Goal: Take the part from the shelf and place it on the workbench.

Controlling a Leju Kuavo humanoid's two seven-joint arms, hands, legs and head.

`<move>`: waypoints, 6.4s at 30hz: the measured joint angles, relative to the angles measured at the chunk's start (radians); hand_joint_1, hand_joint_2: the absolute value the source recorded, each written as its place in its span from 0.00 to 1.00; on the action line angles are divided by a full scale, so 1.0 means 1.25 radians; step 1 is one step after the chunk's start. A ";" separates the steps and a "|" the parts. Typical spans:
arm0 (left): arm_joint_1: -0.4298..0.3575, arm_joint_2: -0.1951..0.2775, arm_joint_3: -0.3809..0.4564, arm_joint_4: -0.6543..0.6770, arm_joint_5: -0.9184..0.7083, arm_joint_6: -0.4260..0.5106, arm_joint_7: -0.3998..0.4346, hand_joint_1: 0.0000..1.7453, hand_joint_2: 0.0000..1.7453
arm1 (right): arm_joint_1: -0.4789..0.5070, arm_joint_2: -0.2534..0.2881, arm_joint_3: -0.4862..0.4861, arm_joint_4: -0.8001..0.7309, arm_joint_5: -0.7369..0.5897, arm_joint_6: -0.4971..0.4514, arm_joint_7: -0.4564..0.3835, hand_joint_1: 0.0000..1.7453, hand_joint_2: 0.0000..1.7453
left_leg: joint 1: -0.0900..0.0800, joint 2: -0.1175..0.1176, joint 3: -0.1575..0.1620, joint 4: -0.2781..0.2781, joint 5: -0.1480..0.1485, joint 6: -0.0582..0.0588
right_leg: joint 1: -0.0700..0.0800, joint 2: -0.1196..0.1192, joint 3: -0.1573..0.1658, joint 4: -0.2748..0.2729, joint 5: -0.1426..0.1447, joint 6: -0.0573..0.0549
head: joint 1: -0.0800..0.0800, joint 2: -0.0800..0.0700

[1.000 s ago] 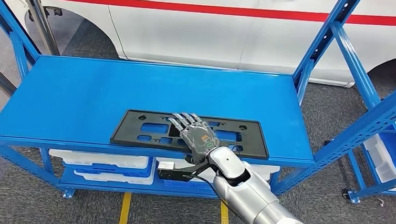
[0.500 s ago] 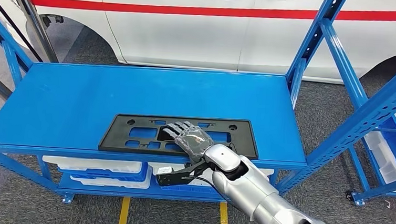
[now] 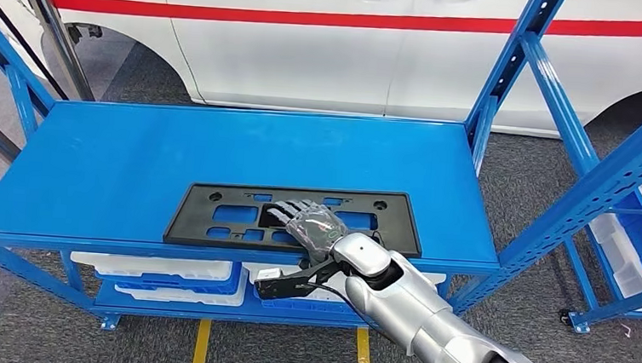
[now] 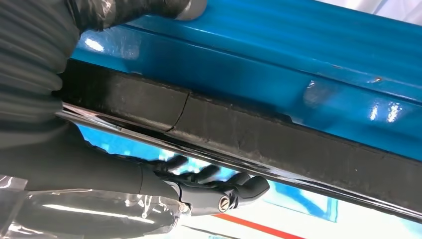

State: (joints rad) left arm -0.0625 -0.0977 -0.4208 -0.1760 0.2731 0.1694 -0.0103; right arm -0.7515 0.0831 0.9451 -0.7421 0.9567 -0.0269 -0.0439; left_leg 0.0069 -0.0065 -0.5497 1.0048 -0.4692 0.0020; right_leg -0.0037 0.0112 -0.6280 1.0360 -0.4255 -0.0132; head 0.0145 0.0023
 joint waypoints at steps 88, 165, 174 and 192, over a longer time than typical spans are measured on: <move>0.002 0.000 0.001 0.000 0.000 -0.010 -0.006 0.00 0.00 | 0.031 -0.037 0.016 -0.061 -0.006 -0.061 0.034 1.00 1.00 | 0.000 0.001 0.003 0.000 -0.003 0.000 | 0.000 0.001 0.003 -0.001 0.000 0.000 | 0.000 0.000; -0.010 -0.005 -0.013 0.000 -0.035 0.002 -0.022 0.00 1.00 | 0.205 -0.083 -0.105 -0.335 0.321 -0.489 0.034 1.00 1.00 | 0.000 0.001 0.002 0.000 -0.004 0.000 | 0.000 0.001 0.002 -0.001 -0.001 0.001 | 0.000 0.000; -0.010 -0.005 -0.013 0.000 -0.036 0.001 -0.023 0.00 1.00 | 0.206 -0.083 -0.108 -0.337 0.321 -0.490 0.033 1.00 1.00 | 0.000 0.001 0.002 0.000 -0.004 0.000 | 0.000 0.001 0.002 -0.001 -0.001 0.001 | 0.000 0.000; -0.010 -0.004 -0.014 0.000 -0.041 -0.026 -0.038 0.00 1.00 | 0.221 -0.094 -0.110 -0.358 0.392 -0.522 0.027 1.00 1.00 | -0.003 0.001 -0.002 0.008 -0.007 0.013 | -0.004 0.001 0.003 -0.003 0.001 0.006 | 0.000 0.000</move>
State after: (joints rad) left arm -0.0752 -0.1030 -0.4379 -0.1762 0.2221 0.1374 -0.0578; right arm -0.4754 -0.0343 0.8072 -1.1894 1.4473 -0.6799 -0.0095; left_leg 0.0034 -0.0056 -0.5527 1.0149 -0.4786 0.0180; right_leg -0.0093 0.0119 -0.6247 1.0319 -0.4247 -0.0052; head 0.0145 0.0023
